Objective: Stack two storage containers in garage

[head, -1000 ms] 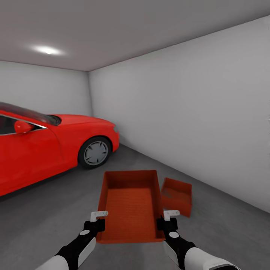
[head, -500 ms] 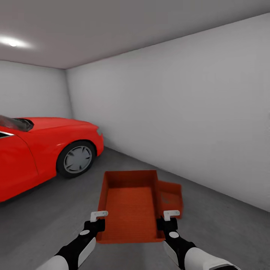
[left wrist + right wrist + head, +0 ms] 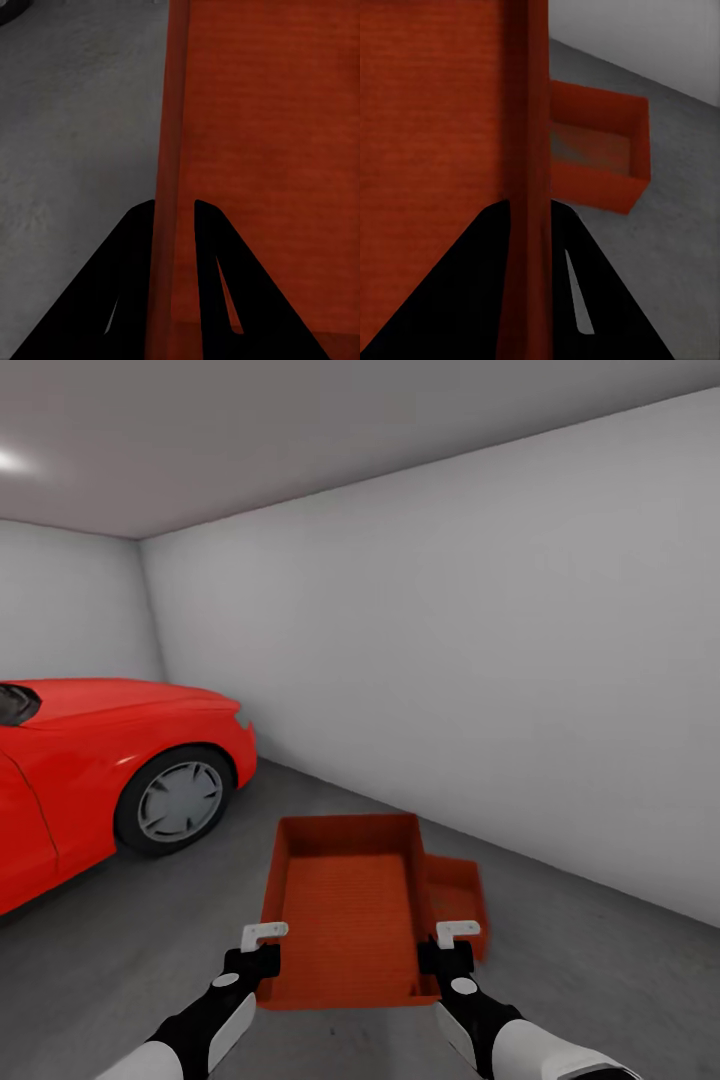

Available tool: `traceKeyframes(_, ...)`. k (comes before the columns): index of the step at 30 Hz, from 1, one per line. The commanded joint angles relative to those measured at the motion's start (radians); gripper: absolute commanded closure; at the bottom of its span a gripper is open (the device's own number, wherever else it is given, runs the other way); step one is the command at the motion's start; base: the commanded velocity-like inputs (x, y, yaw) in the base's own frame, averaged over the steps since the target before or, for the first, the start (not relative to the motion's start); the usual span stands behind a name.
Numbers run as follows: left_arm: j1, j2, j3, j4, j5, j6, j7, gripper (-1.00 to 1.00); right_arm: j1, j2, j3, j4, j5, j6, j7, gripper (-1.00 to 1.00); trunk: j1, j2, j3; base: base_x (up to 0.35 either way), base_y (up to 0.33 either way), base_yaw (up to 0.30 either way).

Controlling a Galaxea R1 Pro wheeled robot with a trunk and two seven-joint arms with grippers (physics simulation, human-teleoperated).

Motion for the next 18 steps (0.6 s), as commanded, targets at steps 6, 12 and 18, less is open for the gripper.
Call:
traceKeyframes(6,-0.001,-0.002,0.017,-0.015,-0.008,-0.004,0.039,1.0,-0.001,0.01,-0.028,0.003,-0.027,-0.004,-0.009,1.0,0.001,-0.001,-0.002,0.322,0.154,-0.001)
traceKeyframes(12,-0.001,-0.002,0.017,-0.017,-0.008,-0.005,0.04,1.0,-0.001,0.009,-0.028,0.003,-0.027,-0.005,-0.012,1.0,0.001,-0.001,-0.002,0.255,0.122,-0.012)
traceKeyframes(18,-0.001,-0.002,0.017,-0.019,-0.008,-0.005,0.04,1.0,-0.001,0.01,-0.028,0.003,-0.027,-0.006,-0.018,1.0,0.001,-0.001,-0.002,0.043,0.021,-0.178)
